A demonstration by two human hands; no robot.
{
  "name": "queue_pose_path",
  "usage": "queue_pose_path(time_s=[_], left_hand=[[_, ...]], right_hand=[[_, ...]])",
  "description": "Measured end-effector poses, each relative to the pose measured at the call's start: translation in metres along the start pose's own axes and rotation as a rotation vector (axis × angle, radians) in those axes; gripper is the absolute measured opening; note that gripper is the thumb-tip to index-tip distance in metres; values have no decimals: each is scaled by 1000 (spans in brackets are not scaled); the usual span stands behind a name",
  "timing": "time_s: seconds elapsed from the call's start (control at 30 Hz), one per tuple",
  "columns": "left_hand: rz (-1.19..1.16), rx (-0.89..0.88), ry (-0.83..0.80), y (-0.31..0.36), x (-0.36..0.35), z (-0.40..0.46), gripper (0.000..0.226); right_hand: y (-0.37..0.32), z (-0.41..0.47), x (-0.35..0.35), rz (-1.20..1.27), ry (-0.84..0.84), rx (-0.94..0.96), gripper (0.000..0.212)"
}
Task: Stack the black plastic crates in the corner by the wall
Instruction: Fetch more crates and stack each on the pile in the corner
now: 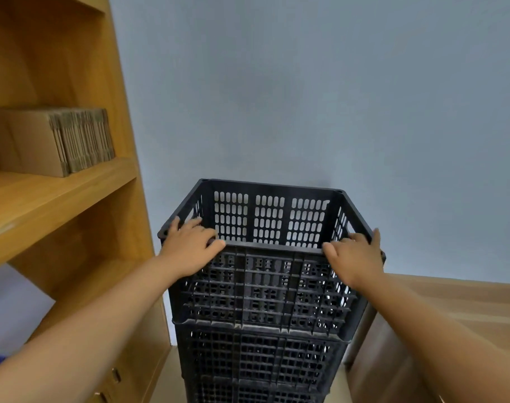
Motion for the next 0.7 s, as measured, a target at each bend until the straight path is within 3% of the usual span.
queue_pose_path(time_s=[0.2, 0.47, 0.6, 0.7], left_hand=[[46, -161, -41, 54, -24, 10, 74], [85, -172, 50, 51, -30, 18, 72], [86, -196, 52, 52, -29, 7, 70], [20, -199, -44, 50, -18, 7, 65]], right_hand=[[-61, 11, 15, 110, 33, 114, 92], [-67, 14, 15, 69, 52, 63, 72], [-63, 5, 15, 101, 76, 92, 84], [-55, 2, 15, 93, 38, 141, 88]])
Point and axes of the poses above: each hand's wrist, its own z-axis towards the middle knuckle, its own x-axis out of the back of the hand, y = z × x, the point moved 2 cm from there along z, towards the middle knuckle, and after that the axes turned 14 degrees about -z, right-handed, at the moved point
